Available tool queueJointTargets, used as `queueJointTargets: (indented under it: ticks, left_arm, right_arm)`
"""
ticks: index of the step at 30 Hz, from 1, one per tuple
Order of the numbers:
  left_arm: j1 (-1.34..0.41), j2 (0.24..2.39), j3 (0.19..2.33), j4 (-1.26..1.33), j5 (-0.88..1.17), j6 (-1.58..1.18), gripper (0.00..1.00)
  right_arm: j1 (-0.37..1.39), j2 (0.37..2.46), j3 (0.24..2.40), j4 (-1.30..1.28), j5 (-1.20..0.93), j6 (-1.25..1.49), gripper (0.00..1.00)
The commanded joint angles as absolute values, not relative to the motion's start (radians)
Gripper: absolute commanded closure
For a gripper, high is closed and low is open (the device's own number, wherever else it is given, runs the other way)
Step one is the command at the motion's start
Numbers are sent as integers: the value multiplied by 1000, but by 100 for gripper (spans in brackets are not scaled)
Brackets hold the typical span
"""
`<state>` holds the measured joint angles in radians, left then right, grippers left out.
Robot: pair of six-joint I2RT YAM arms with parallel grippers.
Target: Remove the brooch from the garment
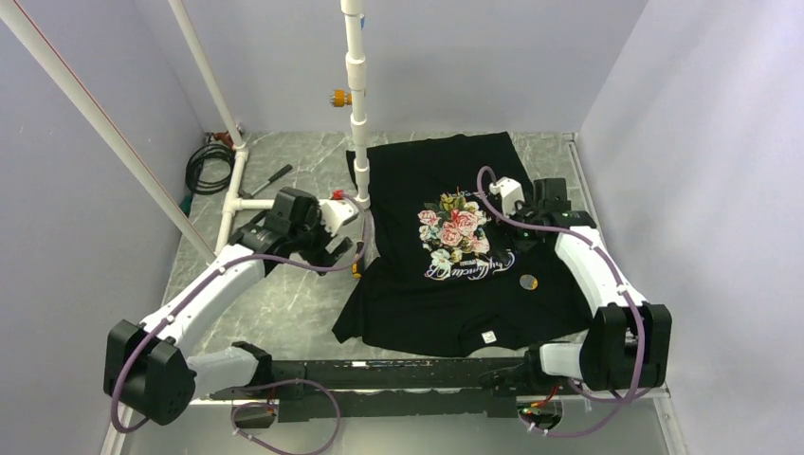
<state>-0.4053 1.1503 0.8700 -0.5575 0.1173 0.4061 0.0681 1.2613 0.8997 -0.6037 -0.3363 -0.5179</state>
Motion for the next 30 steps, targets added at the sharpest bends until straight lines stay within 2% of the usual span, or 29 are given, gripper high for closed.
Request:
queueJointTargets:
  ticks: [1, 11, 16, 19, 24, 27, 30]
  left_arm:
    - [-537, 1234, 994, -477, 218, 435, 1]
    - [-934, 1587, 1176, -409, 171, 516, 1]
    - [-1019, 1780, 1253, -422, 87, 550, 1]
    - [-1025, 1856, 1273, -444, 55, 547, 6]
    - [-1024, 1864, 1208, -475, 48, 576, 25]
    - [-1022, 1830, 1134, -487, 45, 607, 41]
    - [-1018, 1793, 1067, -499, 50, 627, 55]
  right_arm:
    - [-36, 1301, 995, -735, -391, -632, 0]
    - [-237, 1383, 1034, -890, -394, -775, 1]
    - [-309, 1390, 1050, -931, -401, -807, 1]
    - [-325, 1380, 1047, -942, -389, -824, 1]
    - [-332, 1376, 1020, -953, -375, -848, 1]
    - [-332, 1383, 998, -953, -386, -864, 3]
    - [-331, 1390, 974, -962, -410, -882, 11]
